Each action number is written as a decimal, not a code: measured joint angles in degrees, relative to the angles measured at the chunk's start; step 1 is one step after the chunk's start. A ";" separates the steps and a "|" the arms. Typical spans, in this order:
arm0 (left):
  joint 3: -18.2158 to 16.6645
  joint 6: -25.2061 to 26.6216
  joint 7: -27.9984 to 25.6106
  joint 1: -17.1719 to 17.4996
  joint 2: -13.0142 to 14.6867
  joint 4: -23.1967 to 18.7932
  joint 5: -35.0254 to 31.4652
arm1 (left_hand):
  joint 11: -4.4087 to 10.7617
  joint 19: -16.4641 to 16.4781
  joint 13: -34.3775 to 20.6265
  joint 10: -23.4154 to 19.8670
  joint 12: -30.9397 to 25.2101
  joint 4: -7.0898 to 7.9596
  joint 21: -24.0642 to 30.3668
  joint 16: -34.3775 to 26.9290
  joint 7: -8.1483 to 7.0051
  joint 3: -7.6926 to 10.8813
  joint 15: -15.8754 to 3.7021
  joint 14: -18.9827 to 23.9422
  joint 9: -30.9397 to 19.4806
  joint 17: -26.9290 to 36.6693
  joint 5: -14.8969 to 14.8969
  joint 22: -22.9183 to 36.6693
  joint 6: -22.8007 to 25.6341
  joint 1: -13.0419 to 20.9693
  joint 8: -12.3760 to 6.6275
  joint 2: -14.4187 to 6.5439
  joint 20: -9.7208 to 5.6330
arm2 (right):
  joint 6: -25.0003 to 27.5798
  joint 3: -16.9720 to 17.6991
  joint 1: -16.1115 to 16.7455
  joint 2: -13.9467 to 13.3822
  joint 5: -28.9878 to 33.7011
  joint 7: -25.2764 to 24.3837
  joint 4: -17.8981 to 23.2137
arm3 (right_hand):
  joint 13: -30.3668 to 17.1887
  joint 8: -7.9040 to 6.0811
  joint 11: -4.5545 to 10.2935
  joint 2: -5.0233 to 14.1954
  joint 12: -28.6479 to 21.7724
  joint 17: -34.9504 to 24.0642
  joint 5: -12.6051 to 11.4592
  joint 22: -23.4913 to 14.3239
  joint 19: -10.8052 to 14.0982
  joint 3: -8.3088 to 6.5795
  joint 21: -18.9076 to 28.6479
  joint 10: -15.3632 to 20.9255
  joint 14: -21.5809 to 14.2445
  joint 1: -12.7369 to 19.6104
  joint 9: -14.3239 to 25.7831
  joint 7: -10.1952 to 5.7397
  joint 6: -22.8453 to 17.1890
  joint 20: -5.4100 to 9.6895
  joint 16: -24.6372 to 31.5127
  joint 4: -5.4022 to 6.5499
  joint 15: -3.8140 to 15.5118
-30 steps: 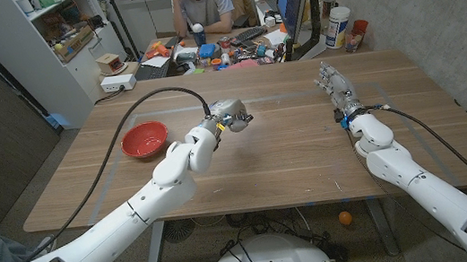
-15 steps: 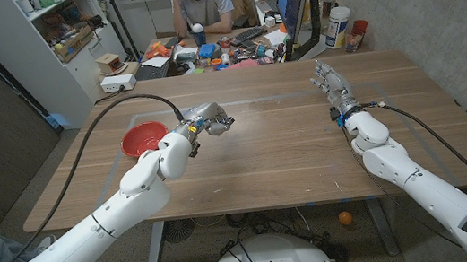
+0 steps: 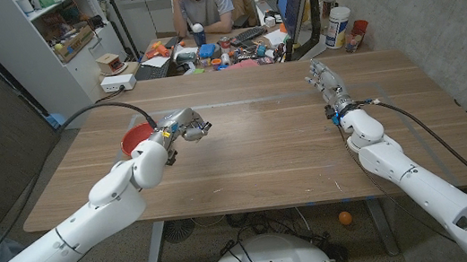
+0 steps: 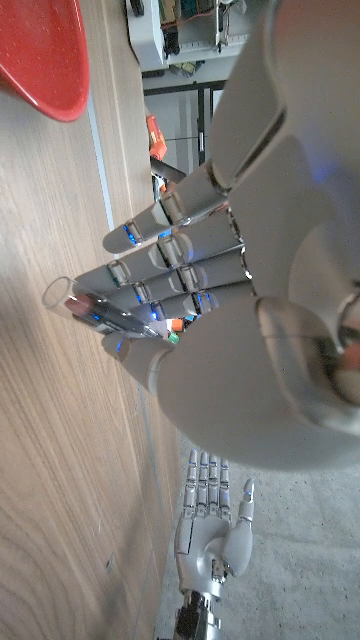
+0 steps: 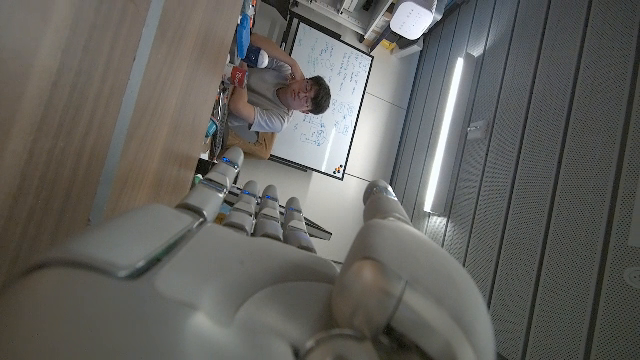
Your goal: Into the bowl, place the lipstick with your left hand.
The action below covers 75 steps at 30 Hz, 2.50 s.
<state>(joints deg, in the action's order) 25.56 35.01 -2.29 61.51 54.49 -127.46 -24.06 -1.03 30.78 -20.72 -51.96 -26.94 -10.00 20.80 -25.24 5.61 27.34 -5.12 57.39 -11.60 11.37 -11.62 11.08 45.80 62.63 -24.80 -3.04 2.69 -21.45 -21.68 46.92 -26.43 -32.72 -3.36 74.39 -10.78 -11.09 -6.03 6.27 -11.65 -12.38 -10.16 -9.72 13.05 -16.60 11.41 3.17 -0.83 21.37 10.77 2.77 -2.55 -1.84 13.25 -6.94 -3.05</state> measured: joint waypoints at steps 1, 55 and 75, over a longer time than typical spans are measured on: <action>0.00 0.65 -0.49 0.00 0.00 0.00 0.51 | 0.00 0.00 -0.03 0.00 0.00 0.00 0.00 0.00 0.00 0.00 0.00 0.00 0.00 0.00 0.00 0.00 0.00 0.00 0.00 0.00 0.00 | 0.00 -0.12 -0.15 0.03 0.00 0.00 -0.11 | 0.00 0.00 0.00 0.00 0.00 0.00 0.00 0.00 0.00 0.00 0.00 0.00 0.00 0.00 0.00 0.00 0.00 0.00 -0.11 0.00 0.00; -10.57 16.21 -19.92 4.26 5.51 7.60 14.92 | 0.54 -0.31 -1.28 0.31 0.65 0.27 0.00 0.32 -0.17 -0.19 -0.18 0.06 0.00 0.82 -0.12 -0.02 0.19 0.05 -0.02 0.05 0.31 | 2.00 -1.88 -1.17 0.72 0.37 1.40 -2.03 | 0.00 0.00 0.00 0.00 0.00 0.00 0.00 0.00 0.00 0.23 0.00 0.00 0.00 0.00 0.00 0.00 0.00 0.00 -0.39 -0.23 0.00; 0.06 14.16 -17.08 -5.32 4.70 12.84 13.41 | 0.54 -0.83 -1.75 0.30 0.90 0.44 0.00 0.34 -0.17 -0.51 -0.24 0.14 0.00 1.04 0.11 -0.02 0.19 -0.27 -0.02 -0.26 0.38 | 1.27 -1.23 -1.11 0.84 -0.41 1.44 -3.59 | 0.00 0.00 0.00 0.00 0.00 0.00 0.00 0.00 0.00 0.47 0.00 0.00 0.00 0.00 0.00 0.00 0.00 0.00 -0.39 0.00 0.00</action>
<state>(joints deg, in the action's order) 25.62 49.17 -19.37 56.19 59.19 -114.62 -10.65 -0.48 29.95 -22.47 -51.66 -26.04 -9.56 20.80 -24.90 5.44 26.84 -5.36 57.53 -11.60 12.41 -11.51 11.05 45.98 62.36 -24.82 -3.31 3.07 -20.18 -22.91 45.81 -25.58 -33.12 -1.92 70.80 -10.77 -11.09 -6.03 6.27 -11.65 -12.38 -10.16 -9.72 13.05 -16.14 11.41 3.17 -0.82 21.37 10.77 2.77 -2.55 -1.84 12.86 -6.94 -3.06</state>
